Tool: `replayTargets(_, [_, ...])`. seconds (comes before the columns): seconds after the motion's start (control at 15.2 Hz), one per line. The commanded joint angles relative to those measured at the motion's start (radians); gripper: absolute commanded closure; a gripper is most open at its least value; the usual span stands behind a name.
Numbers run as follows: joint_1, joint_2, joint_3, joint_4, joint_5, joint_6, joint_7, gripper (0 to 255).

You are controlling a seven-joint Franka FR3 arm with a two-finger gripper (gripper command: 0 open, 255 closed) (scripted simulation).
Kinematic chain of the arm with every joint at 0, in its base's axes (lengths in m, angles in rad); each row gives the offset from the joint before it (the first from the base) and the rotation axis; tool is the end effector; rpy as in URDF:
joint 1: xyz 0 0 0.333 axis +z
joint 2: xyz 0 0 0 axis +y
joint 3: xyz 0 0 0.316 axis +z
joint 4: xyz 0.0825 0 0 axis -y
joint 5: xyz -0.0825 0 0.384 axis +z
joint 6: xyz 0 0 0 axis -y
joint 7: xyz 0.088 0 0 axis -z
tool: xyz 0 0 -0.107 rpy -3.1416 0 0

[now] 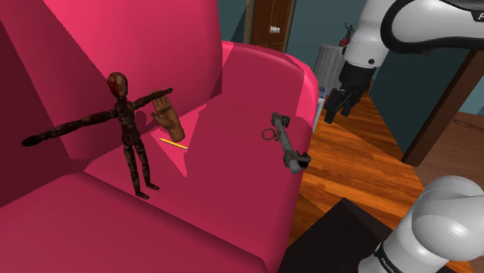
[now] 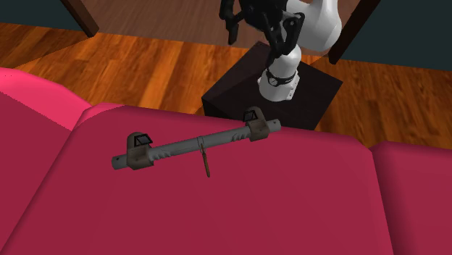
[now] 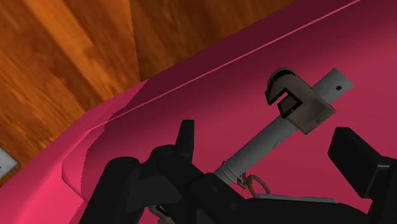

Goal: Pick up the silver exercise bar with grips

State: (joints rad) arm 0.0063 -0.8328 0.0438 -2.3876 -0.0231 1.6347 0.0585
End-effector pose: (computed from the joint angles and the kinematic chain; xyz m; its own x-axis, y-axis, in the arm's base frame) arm 0.3003 0.0169 0.5955 0.9964 -0.0187 0.0823 -0.0229 -0.9984 0.0507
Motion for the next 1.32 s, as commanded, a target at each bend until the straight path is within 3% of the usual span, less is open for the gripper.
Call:
replayTargets(0.0, [0.0,0.0,0.0,0.0,0.0,0.0,0.0,0])
replayTargets(0.53, [-0.024,0.263,-0.007,0.014,0.041,0.245,0.066,0])
replayTargets(1.06, [-0.039,0.561,-0.019,0.114,0.087,0.442,0.113,0])
replayTargets(1.25, [-0.038,0.573,-0.019,0.084,0.088,0.483,0.11,0])
